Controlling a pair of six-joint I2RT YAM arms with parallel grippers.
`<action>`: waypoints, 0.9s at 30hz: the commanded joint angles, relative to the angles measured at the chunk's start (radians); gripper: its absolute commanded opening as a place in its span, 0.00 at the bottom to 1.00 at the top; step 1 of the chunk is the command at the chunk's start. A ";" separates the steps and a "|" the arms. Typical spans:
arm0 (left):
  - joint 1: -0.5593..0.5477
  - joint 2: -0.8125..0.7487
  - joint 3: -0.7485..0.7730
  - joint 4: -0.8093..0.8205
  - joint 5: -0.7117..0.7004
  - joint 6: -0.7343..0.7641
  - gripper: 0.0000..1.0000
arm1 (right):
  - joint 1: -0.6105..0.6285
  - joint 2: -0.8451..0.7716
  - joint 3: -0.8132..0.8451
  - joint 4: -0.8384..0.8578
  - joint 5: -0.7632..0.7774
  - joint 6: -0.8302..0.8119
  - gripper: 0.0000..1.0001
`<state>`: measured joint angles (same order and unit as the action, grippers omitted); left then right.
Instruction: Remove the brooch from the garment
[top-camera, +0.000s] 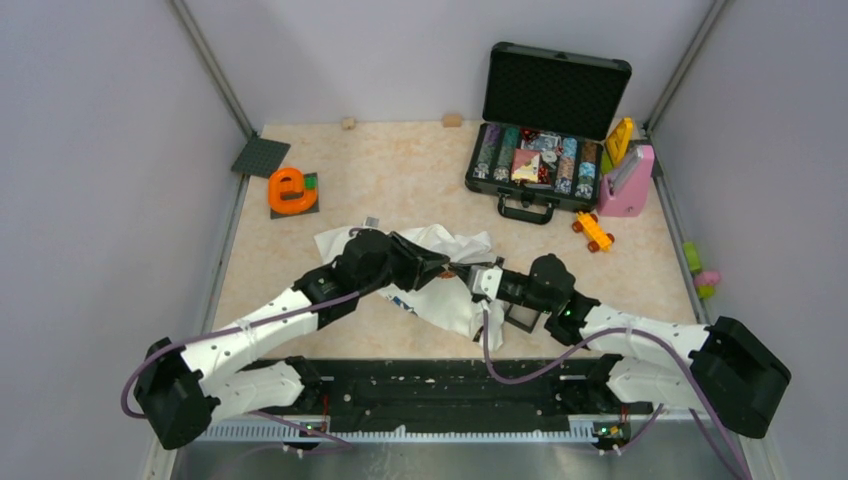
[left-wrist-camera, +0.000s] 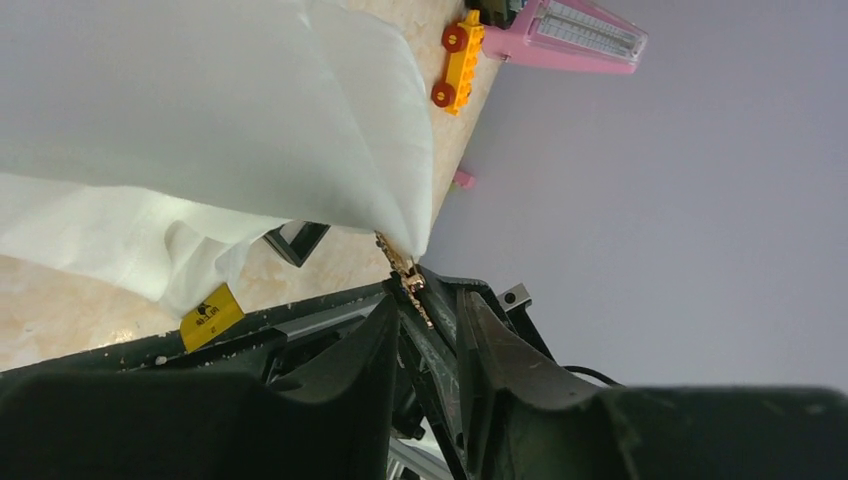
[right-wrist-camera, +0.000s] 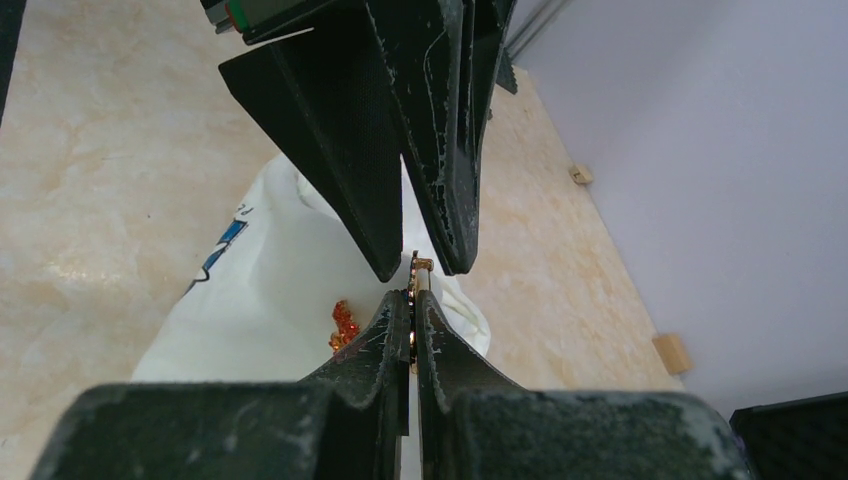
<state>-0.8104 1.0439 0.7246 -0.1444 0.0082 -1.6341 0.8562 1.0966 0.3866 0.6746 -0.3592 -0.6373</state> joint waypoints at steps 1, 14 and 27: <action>0.004 0.031 0.012 -0.017 -0.014 -0.040 0.29 | 0.023 0.010 0.016 0.085 0.002 -0.019 0.00; 0.029 0.013 -0.030 0.015 -0.062 0.012 0.00 | 0.025 -0.021 -0.003 0.051 -0.022 0.013 0.25; 0.103 -0.007 0.015 0.176 0.148 0.899 0.00 | 0.022 -0.178 -0.033 -0.035 0.103 0.495 0.64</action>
<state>-0.7254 1.0458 0.6834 -0.0982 0.0010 -1.1885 0.8669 0.9688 0.3141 0.6868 -0.3183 -0.3885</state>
